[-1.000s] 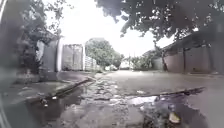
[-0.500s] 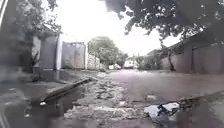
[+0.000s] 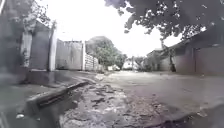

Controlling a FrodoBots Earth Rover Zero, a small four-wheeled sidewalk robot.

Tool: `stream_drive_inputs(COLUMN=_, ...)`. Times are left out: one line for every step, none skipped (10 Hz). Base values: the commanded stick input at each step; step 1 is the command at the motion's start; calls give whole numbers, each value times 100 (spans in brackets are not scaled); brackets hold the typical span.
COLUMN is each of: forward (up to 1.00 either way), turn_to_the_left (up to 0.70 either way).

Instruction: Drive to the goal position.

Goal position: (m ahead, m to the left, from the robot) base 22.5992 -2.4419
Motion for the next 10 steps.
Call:
stream_drive_inputs(forward=100, turn_to_the_left=-40)
stream_drive_inputs(forward=100, turn_to_the_left=-21)
stream_drive_inputs(forward=100, turn_to_the_left=-8)
stream_drive_inputs(forward=100, turn_to_the_left=0)
stream_drive_inputs(forward=100, turn_to_the_left=0)
stream_drive_inputs(forward=100, turn_to_the_left=0)
stream_drive_inputs(forward=100, turn_to_the_left=0)
stream_drive_inputs(forward=100, turn_to_the_left=0)
stream_drive_inputs(forward=100, turn_to_the_left=0)
stream_drive_inputs(forward=100, turn_to_the_left=0)
